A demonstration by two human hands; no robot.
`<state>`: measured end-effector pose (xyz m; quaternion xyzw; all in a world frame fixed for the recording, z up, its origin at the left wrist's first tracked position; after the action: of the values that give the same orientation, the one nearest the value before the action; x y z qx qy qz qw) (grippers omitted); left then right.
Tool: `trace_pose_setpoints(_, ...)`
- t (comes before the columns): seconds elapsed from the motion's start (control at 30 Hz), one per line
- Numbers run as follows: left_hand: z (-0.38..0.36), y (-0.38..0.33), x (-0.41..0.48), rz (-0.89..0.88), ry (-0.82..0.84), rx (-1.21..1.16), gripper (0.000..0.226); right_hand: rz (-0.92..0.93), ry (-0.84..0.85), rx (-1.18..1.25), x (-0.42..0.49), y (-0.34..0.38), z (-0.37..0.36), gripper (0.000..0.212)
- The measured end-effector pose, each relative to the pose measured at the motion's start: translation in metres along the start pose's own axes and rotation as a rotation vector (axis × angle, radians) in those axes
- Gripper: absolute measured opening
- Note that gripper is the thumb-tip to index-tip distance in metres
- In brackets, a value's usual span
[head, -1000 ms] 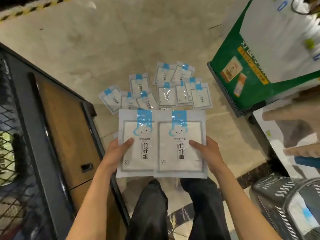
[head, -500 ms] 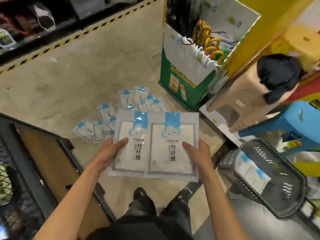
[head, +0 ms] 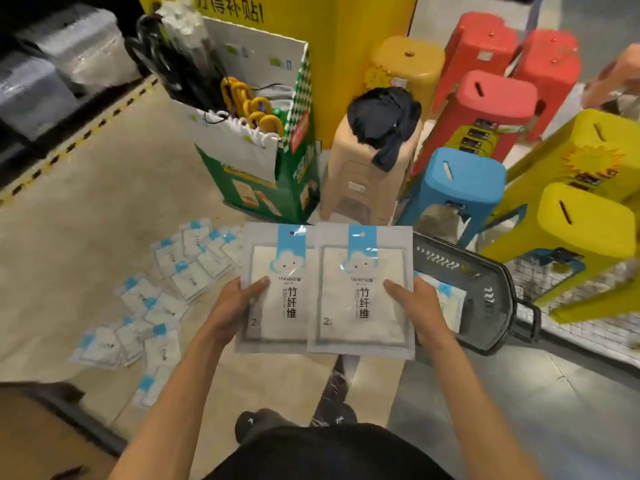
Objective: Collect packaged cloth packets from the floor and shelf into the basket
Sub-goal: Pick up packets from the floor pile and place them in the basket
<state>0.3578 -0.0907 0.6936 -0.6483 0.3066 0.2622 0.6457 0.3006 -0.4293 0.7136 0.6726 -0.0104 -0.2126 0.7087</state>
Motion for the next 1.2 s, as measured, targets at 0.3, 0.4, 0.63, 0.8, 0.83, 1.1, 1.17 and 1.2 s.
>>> trace_pose_setpoints(0.3, -0.144, 0.010, 0.017, 0.067, 0.136, 0.195, 0.037, -0.061, -0.211, 0.061, -0.031, -0.029, 0.148, 0.019)
trace_pose_setpoints(0.4, -0.178, 0.014, 0.027, 0.097, 0.168, 0.276, 0.035, -0.121, -0.283, 0.054, -0.042, -0.049, 0.176, 0.016)
trace_pose_setpoints(0.63, -0.245, 0.016, 0.059, 0.127, 0.238, 0.365, 0.025, -0.237, -0.416, 0.077, -0.043, -0.084, 0.220, 0.021)
trace_pose_setpoints(0.8, -0.284, 0.013, 0.099, 0.180, 0.273, 0.372, 0.025, -0.329, -0.457, 0.260, -0.019, -0.103, 0.238, 0.018)
trace_pose_setpoints(0.83, -0.294, 0.009, 0.109, 0.191, 0.283, 0.372, 0.025, -0.334, -0.468, 0.278, -0.010, -0.105, 0.244, 0.018)
trace_pose_setpoints(1.1, -0.362, 0.001, 0.176, 0.302, 0.263, 0.381, 0.024, -0.415, -0.423, 0.253, 0.067, -0.131, 0.292, 0.024)
trace_pose_setpoints(1.17, -0.373, 0.001, 0.187, 0.317, 0.248, 0.405, 0.018, -0.438, -0.435, 0.245, 0.079, -0.139, 0.302, 0.025)
trace_pose_setpoints(1.2, -0.379, 0.002, 0.192, 0.318, 0.246, 0.412, 0.016, -0.451, -0.444, 0.243, 0.085, -0.144, 0.306, 0.025)
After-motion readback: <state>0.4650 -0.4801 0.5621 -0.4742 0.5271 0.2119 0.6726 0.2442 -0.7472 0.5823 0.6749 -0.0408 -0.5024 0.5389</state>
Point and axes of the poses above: each hand's wrist, its own x-axis towards the middle knuckle, its own z-axis out of the back of the hand, y = z × x, the point moved 6 cm from there along x, towards the middle knuckle, and after that the axes turned 13 degrees about z, right-handed, at the moved point
